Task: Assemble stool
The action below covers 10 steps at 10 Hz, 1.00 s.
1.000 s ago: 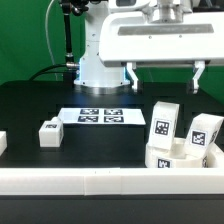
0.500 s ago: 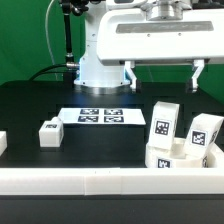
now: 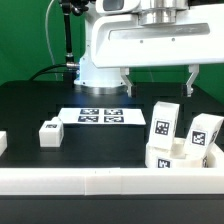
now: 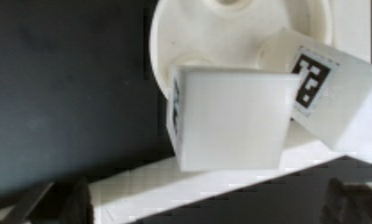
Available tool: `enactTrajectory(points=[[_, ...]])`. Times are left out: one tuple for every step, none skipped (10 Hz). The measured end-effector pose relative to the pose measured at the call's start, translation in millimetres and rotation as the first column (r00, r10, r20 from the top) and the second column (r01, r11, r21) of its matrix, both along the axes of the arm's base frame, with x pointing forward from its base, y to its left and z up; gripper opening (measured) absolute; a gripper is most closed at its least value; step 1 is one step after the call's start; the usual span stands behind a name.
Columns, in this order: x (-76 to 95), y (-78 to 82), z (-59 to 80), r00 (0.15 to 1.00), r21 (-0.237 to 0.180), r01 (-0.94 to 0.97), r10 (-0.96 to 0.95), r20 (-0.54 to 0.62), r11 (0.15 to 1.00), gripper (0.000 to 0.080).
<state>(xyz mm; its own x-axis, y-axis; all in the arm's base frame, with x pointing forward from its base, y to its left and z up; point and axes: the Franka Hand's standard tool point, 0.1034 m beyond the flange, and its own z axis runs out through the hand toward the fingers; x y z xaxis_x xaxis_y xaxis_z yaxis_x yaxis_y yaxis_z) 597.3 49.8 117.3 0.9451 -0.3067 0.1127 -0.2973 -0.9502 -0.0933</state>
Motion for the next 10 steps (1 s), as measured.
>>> enactTrajectory(points=[[-5.6,-0.5,-1.1,0.997,0.022,0.002,0.000,-0.072,1.000,0.0649],[-3.9,-2.7,-0.6,0.994,0.031,0.022,-0.019,-0.110,0.999,0.0649],[0.8,-4.0,-3.4,0.989,0.008,0.085,-0.083,-0.119,0.996,0.0649],[2.6,-2.3,-7.5,0.986,-0.012,0.116,-0.117,-0.120,0.993,0.0649],[4.4,-2.0,-11.5,0.984,-0.019,0.128,-0.129,-0.122,0.992,0.0649],[4.6,-2.6,-11.6,0.984,-0.020,0.127,-0.128,-0.122,0.992,0.0649],[4.2,-2.8,-12.1,0.984,-0.020,0.127,-0.129,-0.123,0.992,0.0649],[4.0,-2.8,-12.3,0.984,-0.020,0.127,-0.129,-0.123,0.992,0.0649],[3.7,-2.6,-13.1,0.982,-0.021,0.139,-0.140,-0.125,0.990,0.0649],[4.4,-0.6,-15.8,0.977,-0.027,0.175,-0.177,-0.120,0.984,0.0649]])
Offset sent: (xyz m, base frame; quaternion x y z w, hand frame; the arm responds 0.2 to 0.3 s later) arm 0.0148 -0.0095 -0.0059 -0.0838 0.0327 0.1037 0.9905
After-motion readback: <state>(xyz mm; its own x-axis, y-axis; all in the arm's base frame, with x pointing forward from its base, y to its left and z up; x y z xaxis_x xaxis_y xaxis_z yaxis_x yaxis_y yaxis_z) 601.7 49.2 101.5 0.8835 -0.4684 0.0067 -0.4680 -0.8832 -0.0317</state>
